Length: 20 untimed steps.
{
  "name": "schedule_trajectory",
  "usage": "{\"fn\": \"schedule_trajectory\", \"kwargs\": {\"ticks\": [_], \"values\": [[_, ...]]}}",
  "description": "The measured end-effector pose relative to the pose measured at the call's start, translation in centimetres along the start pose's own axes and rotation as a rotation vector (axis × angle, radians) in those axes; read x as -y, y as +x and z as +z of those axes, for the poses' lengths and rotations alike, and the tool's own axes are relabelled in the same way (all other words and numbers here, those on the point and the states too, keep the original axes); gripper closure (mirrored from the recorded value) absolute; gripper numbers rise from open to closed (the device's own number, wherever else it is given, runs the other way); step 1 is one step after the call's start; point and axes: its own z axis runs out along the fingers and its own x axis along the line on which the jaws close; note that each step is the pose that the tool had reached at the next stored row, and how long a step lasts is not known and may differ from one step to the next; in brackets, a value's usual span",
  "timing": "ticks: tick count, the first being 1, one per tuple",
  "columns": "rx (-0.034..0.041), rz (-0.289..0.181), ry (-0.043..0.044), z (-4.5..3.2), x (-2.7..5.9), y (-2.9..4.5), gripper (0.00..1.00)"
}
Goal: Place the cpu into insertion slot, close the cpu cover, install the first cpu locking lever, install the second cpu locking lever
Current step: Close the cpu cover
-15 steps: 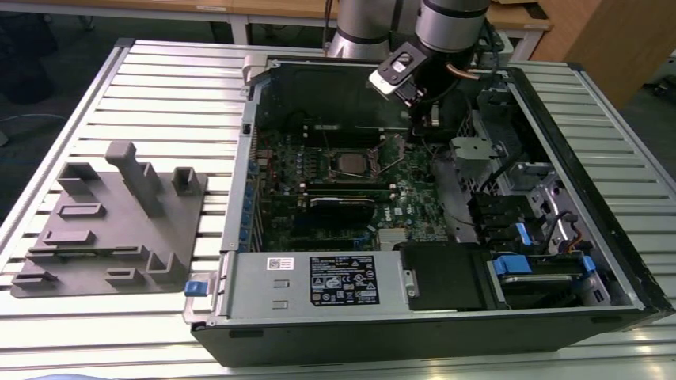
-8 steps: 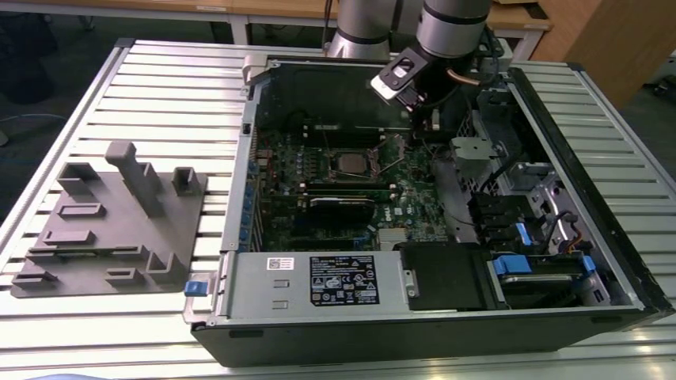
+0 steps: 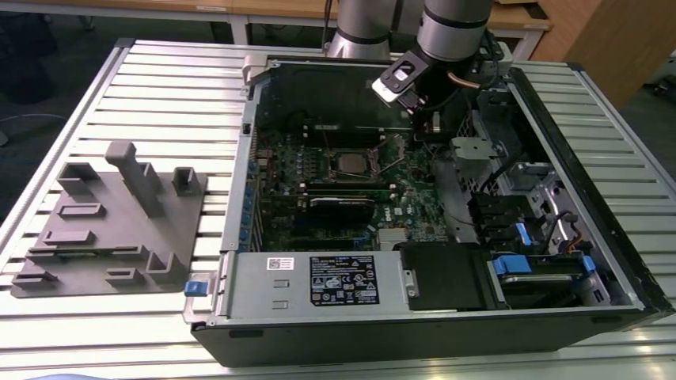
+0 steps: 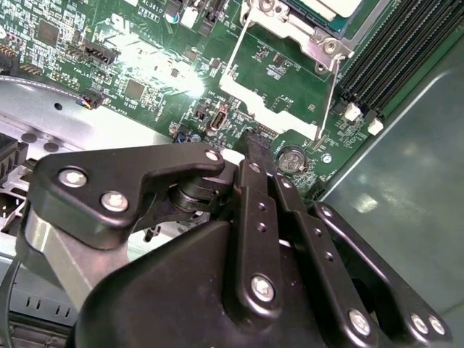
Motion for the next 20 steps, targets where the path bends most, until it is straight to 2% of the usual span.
{"fn": "schedule_trajectory", "kwargs": {"ticks": [20], "values": [[-0.0004, 0.0, -0.0001, 0.44, 0.06, 0.0, 0.89]]}}
